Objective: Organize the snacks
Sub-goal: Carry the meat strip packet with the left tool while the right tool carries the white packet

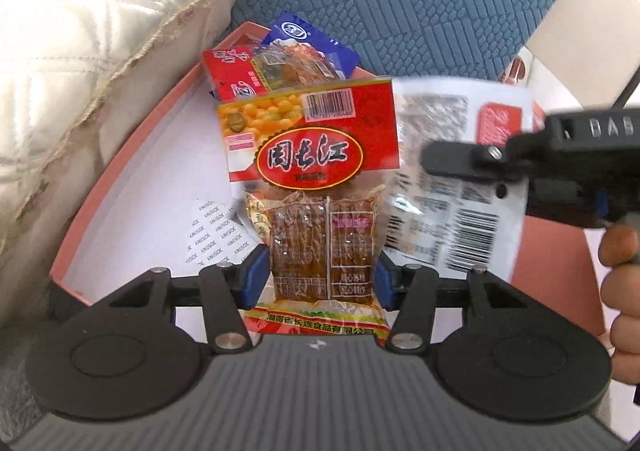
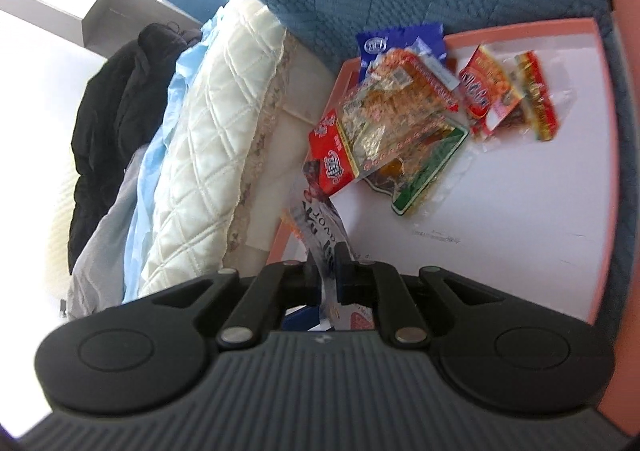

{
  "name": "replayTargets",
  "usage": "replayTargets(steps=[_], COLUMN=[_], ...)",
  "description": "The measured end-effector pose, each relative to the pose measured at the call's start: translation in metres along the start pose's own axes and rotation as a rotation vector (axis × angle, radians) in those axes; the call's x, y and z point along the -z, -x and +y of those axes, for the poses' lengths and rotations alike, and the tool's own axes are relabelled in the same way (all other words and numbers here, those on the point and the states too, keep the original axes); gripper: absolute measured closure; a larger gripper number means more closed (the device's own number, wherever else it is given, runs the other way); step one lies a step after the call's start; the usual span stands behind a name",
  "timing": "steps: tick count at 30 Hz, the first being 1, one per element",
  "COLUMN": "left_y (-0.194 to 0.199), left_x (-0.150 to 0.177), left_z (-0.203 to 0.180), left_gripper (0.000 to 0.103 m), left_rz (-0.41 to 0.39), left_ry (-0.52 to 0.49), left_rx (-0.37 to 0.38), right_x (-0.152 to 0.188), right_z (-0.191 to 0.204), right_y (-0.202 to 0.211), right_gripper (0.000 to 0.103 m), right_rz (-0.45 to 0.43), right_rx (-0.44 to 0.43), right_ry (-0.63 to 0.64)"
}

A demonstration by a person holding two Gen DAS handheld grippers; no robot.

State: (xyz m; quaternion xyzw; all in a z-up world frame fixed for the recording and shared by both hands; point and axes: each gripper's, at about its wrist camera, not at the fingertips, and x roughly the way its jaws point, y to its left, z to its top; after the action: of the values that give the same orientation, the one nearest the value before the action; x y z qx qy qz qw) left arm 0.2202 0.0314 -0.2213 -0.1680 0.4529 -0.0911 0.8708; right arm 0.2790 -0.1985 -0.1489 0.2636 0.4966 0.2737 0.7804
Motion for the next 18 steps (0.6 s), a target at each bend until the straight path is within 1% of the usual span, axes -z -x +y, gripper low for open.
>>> replayTargets(steps=[2,5,8,11,16,18], left_y=[0.003,0.011,0.019,0.029,0.044,0.049], left_x=[-0.001,-0.002,-0.002,0.001,0.004,0.005], left_z=[-0.002,-0.009,-0.016,-0.021,-0.030,-0.032], left_gripper=[0.045,0.045,0.045,0.045,0.045,0.045], left_rz=[-0.004,-0.016,-0.022,-0.028,-0.034,-0.038], left_ry=[0.005,-0.015,-0.022,-0.032,-0.031,-0.034], left_rx=[-0.004,-0.013,-0.013,-0.016,-0.020,-0.025], right_x=[0.003,0.010,0.018,0.026,0.038,0.042], right_z=[0.000,0.000,0.004,0.008,0.020,0.023], right_y=[0.009,0.017,0.023,0.032,0.048,0.055], right_gripper=[0.097,0.099,0.099,0.099,0.099,0.099], right_rz=[-0.023,-0.037,-0.048,-0.071,-0.116,-0.130], right_rx=[0.032,0.050,0.121,0.166,0.272,0.298], right_ry=[0.000,-0.003,0.034,0.057,0.138,0.164])
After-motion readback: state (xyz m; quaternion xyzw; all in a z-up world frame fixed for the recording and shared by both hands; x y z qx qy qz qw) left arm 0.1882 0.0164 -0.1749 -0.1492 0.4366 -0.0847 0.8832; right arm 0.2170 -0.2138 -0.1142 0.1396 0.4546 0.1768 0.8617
